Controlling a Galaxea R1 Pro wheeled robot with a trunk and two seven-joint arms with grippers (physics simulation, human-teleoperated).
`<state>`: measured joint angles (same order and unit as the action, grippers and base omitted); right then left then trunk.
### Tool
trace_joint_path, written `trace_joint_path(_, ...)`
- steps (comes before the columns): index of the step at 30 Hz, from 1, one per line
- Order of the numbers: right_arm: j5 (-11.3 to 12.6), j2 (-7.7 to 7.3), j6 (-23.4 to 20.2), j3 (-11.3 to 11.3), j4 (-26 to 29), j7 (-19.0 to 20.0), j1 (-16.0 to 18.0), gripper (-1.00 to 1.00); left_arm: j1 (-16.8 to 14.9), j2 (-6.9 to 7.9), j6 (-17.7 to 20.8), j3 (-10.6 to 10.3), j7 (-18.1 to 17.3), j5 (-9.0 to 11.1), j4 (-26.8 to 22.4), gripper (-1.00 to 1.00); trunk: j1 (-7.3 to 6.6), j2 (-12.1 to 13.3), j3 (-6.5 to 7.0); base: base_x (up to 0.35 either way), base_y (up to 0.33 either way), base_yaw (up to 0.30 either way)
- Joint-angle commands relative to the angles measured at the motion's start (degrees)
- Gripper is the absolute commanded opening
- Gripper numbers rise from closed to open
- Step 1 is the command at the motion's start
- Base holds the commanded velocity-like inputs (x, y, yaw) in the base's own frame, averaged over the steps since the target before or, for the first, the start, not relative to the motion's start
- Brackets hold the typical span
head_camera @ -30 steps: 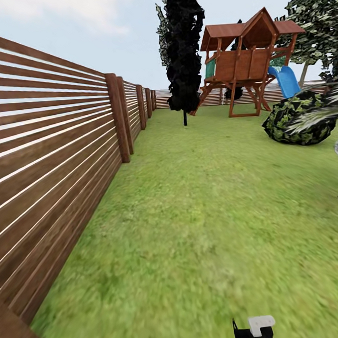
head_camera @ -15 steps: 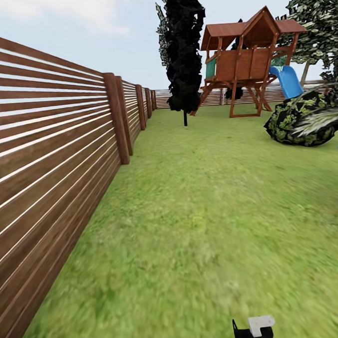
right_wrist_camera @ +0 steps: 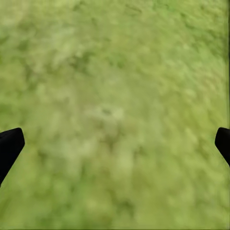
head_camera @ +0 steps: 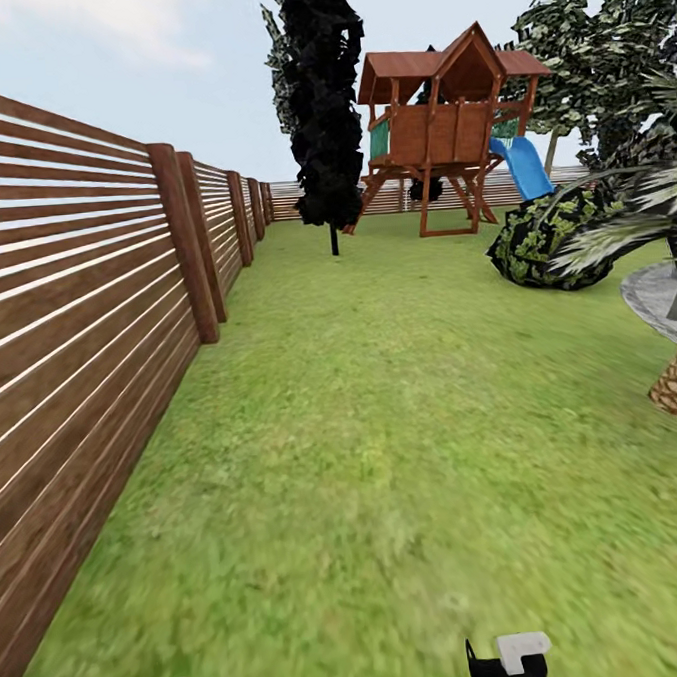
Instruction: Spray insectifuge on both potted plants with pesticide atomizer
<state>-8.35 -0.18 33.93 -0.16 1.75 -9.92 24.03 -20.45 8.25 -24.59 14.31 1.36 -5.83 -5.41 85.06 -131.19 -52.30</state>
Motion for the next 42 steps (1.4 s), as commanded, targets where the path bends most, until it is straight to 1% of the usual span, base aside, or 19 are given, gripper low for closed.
trace_joint_path(1,-0.61,0.01,0.08,-0.02,-0.08,-0.52,0.05,1.00,-0.03,0.01,-0.20,0.36,0.16,-0.59,0.05,-1.00,0.02,-0.02,-0.05,0.312,0.192,-0.259)
trace_joint_path(5,-0.61,-0.02,0.08,-0.02,-0.08,-0.55,0.05,1.00,-0.03,0.01,-0.20,0.37,0.15,-0.58,0.05,-1.00,0.02,-0.02,-0.05,0.311,0.194,-0.233)
trace_joint_path(11,-0.61,-0.16,0.14,-0.03,-0.08,-0.48,0.05,1.00,-0.03,0.02,-0.25,0.37,0.13,-0.58,0.05,-1.00,0.02,-0.02,-0.05,0.316,0.156,-0.042)
trace_joint_path(23,-0.70,-0.34,0.17,-0.03,-0.08,-0.51,0.05,1.00,-0.03,0.02,-0.29,0.37,0.13,-0.67,0.07,-1.00,0.02,-0.02,-0.05,0.336,0.008,0.000)
trace_joint_path(37,-0.70,-0.17,0.17,-0.02,-0.08,-0.50,0.05,1.00,-0.03,0.02,-0.29,0.37,0.13,-0.73,0.14,-1.00,0.02,-0.02,-0.05,0.337,0.000,0.000)
trace_joint_path(42,-0.70,-0.17,0.16,-0.02,-0.08,-0.51,0.05,1.00,-0.03,0.02,-0.29,0.37,0.13,-0.69,0.14,-1.00,0.02,-0.02,-0.05,0.337,0.000,-0.165)
